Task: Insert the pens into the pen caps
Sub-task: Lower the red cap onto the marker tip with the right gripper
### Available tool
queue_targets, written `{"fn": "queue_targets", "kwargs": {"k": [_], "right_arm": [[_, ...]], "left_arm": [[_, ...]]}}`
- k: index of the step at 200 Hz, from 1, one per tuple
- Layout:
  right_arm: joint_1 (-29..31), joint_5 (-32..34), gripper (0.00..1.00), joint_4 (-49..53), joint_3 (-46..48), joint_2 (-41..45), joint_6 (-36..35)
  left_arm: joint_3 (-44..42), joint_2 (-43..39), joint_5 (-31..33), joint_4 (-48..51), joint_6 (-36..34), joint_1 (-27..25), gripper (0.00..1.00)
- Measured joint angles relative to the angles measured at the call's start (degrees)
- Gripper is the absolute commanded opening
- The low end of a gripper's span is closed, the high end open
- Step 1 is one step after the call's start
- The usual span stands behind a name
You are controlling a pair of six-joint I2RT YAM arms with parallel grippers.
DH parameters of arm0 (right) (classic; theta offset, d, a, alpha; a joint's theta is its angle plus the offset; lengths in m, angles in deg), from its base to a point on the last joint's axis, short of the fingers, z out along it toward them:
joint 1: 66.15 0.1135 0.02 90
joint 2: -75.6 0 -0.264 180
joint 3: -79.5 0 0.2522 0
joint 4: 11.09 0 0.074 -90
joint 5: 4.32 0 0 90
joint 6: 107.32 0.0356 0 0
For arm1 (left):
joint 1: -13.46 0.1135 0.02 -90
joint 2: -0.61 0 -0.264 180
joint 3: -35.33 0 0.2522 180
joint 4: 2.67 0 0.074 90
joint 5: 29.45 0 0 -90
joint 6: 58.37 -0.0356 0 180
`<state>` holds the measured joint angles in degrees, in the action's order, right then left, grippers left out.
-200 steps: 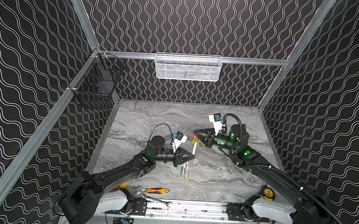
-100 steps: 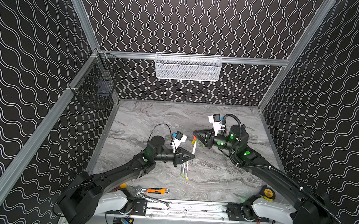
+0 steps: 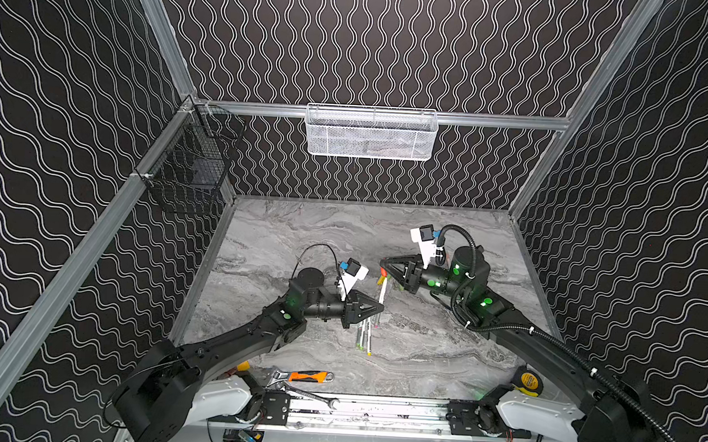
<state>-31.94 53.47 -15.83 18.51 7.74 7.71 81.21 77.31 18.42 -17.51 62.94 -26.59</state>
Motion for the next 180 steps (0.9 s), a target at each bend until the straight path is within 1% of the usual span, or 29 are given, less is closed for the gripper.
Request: {"fn": "queue_targets", "kwargs": {"k": [180], "right_arm": [[0.1, -0.4, 0.19, -1.1, 0.2, 0.2, 0.0]], "left_arm": [[-0.7, -1.3, 1.1, 0.0, 0.0, 0.6, 0.0]]}}
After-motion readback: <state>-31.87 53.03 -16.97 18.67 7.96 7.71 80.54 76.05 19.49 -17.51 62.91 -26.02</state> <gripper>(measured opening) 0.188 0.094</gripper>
